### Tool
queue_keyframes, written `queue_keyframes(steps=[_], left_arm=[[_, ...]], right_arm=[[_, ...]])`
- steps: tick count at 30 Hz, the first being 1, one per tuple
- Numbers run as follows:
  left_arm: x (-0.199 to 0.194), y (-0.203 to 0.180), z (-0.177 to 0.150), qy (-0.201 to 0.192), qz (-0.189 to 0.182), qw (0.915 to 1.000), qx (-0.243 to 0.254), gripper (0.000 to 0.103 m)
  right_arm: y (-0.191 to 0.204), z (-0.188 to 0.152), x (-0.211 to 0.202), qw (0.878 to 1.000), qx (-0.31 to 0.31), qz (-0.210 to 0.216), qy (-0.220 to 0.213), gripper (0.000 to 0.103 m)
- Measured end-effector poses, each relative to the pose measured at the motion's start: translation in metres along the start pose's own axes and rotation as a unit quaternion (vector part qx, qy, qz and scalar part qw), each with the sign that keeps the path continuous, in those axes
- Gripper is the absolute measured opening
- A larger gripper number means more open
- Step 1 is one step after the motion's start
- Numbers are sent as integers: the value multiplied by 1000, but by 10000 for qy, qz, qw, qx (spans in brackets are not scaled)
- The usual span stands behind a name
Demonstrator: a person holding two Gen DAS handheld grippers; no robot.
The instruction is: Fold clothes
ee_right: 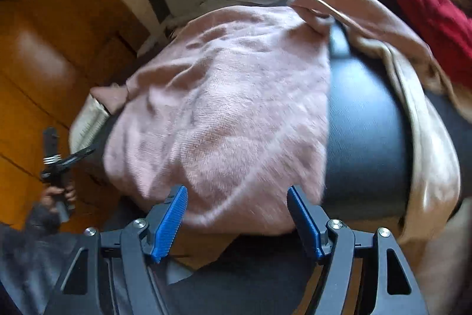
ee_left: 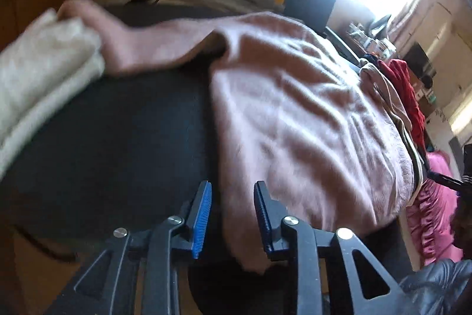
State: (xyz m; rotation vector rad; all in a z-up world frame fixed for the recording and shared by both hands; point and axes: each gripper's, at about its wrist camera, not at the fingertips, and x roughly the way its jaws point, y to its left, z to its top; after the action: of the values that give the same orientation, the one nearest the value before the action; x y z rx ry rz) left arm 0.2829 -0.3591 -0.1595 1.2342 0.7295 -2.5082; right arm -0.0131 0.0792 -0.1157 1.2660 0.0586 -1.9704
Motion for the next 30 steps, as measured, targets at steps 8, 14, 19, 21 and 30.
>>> queue_keyframes(steps=[8,14,19,21,30], left_arm=[[17,1,2,4,-452,9987,-228,42],[35,-14,18,259,-436,9987,-75,8],[17,-9,30,176,-23,9998,-88,7],[8,-5,25,218,158,9996,-34,7],[-4,-2,38,96,-222,9993,-286,20]], right_arm=[[52,19,78,9814,-1485,-1059,601,72],[32,20,104,9768,-1404,-1445,727,78],[17,32,110,9777,-1361,-1472,627,91],[9,29,107,9779,-1354,-1441,681,92],[-17,14,94,9790,-1410,-1287,709,103]])
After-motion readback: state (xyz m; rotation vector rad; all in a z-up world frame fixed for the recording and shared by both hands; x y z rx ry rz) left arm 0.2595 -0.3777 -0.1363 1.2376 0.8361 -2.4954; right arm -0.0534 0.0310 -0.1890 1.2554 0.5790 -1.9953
